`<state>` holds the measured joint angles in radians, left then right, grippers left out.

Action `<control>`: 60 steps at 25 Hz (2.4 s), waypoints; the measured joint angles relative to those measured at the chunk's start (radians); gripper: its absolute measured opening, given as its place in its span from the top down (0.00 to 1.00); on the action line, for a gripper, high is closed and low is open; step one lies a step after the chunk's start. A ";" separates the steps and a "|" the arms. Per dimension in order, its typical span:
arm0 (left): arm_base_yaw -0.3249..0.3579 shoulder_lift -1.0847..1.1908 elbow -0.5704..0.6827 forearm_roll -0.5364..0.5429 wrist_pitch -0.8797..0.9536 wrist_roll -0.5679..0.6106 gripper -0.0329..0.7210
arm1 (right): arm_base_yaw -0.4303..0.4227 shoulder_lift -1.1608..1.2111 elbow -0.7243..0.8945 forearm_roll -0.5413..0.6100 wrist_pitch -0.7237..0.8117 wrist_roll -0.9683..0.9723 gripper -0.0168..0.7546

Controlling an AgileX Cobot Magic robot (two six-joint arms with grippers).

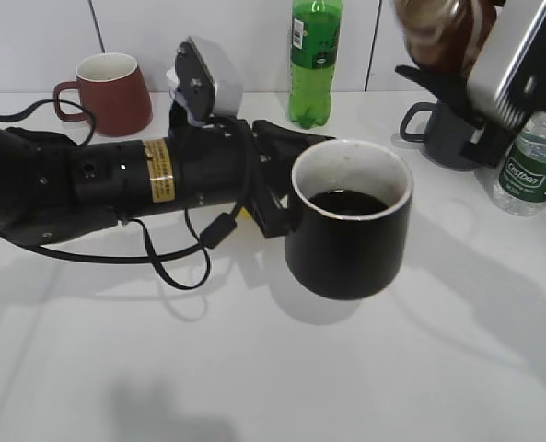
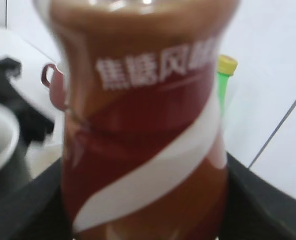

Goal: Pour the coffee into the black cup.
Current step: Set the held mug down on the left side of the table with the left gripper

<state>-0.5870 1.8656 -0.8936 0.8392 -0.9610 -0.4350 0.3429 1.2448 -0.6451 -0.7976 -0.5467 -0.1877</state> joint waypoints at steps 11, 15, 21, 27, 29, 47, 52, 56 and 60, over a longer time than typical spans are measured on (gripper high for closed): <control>0.256 -0.180 0.085 -0.004 0.029 0.002 0.91 | 0.000 0.000 -0.002 0.006 0.001 0.646 0.29; 0.385 -0.241 0.161 -0.005 0.029 0.001 0.91 | 0.000 0.000 -0.002 0.006 0.001 0.650 0.29; 0.570 -0.262 0.252 -0.021 0.039 0.028 0.91 | 0.000 0.000 -0.002 0.006 -0.009 0.651 0.29; 0.627 -0.238 0.288 -0.150 0.025 0.151 0.91 | 0.000 0.000 -0.002 0.006 -0.031 0.651 0.29; 0.628 -0.213 0.288 -0.205 -0.002 0.193 0.91 | 0.000 0.000 -0.002 0.006 -0.033 0.651 0.29; 0.629 0.112 0.246 -0.489 -0.163 0.309 0.91 | 0.000 0.000 -0.002 0.006 -0.047 0.653 0.29; 0.629 0.124 0.206 -0.491 -0.169 0.323 0.91 | 0.000 0.000 -0.002 0.006 -0.048 0.653 0.29; 0.629 0.124 0.200 -0.493 -0.175 0.346 0.91 | 0.000 0.000 -0.003 0.006 -0.048 0.653 0.29; 0.629 0.124 0.200 -0.492 -0.174 0.358 0.91 | 0.000 0.000 -0.003 0.006 -0.048 0.654 0.29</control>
<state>0.0415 1.9892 -0.6932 0.3473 -1.1350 -0.0765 0.3429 1.2448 -0.6480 -0.7914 -0.5947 0.4662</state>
